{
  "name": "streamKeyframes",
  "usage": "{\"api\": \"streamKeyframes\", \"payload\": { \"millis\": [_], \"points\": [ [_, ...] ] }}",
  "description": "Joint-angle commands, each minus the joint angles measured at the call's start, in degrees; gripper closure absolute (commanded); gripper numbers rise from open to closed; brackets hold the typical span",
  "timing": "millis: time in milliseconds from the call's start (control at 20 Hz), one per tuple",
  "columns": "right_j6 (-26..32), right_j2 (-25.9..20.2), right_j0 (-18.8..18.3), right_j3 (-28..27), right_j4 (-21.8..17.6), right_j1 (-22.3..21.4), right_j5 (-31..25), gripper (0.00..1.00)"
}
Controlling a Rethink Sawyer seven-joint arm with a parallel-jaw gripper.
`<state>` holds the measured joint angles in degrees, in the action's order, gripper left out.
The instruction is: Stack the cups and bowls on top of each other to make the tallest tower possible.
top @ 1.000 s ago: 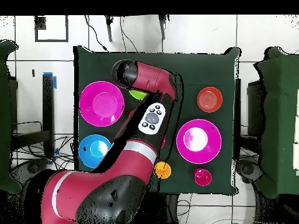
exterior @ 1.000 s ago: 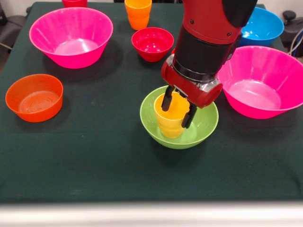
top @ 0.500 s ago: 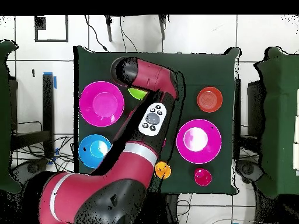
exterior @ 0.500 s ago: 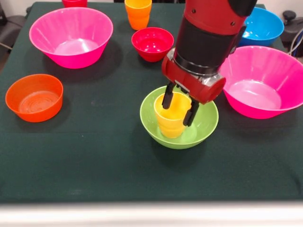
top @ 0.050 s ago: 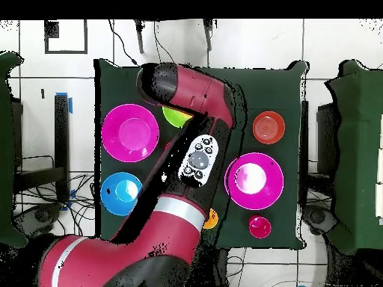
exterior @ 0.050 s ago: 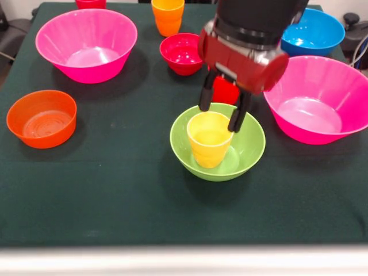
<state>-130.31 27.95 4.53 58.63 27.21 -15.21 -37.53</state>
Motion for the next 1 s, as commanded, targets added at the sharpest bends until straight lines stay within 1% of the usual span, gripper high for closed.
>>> {"api": "streamKeyframes", "payload": {
  "millis": [50, 300, 550, 750, 1000],
  "points": [
    [-0.8, -8.0, -1.5, 7.8, -1.5, -5.3, -7.4, 0.00],
    [2.3, -8.7, -2.4, 13.9, -3.4, -8.1, -4.8, 0.00],
    [6.8, -11.4, -4.8, 20.5, -4.8, -11.8, -0.5, 0.00],
    [8.3, -13.3, -6.2, 24.2, -6.0, -13.9, 1.6, 0.00],
    [10.1, -16.2, -8.9, 28.5, -8.1, -16.4, 4.3, 0.00]
  ]
}}
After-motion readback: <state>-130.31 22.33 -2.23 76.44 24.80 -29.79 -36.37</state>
